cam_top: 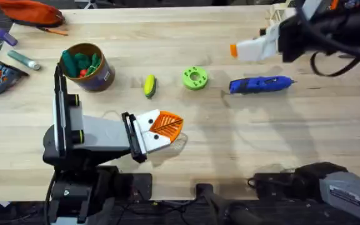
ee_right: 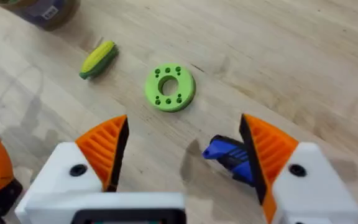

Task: Pick up the gripper from the table and insert it into the empty holder that is missing its gripper. Then pick up a screw, insert it into the mounting hole, and use the screwdriver to tighten it. Finally, clean up the table by picking up the vegetable and placing it into the bucket.

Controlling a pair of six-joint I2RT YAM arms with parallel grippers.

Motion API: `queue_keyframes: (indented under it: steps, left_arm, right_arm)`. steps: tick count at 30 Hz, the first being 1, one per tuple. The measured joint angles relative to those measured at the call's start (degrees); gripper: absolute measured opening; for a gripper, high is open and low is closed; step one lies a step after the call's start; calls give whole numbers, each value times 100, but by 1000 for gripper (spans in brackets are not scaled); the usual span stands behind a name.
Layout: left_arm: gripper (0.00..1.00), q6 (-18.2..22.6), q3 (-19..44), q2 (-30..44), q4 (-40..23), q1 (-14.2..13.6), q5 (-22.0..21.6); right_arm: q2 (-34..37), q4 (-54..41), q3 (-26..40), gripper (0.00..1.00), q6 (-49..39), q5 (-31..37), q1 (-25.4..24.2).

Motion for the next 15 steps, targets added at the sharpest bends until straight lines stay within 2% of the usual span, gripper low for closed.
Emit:
queue_keyframes:
  steps: [6, 7, 8, 13, 15]
  left_arm:
    - [13, 0, 0, 0, 0, 0, -2]
    - [54, 15, 0, 0, 4, 0, -3]
    - [162, 18, -1, 0, 2, 0, -4]
    - [929, 9, 0, 0, 2, 0, -4]
    - [981, 2, -1, 0, 2, 0, -4]
  right_arm:
    - [2, -9, -187, 993, 119, 35, 0]
    - [2, -14, -187, 992, 127, 37, 0]
    - [2, -21, -187, 992, 135, 37, 0]
    - [2, -82, -187, 992, 153, 37, 0]
    - [2, -136, -187, 992, 166, 37, 0]
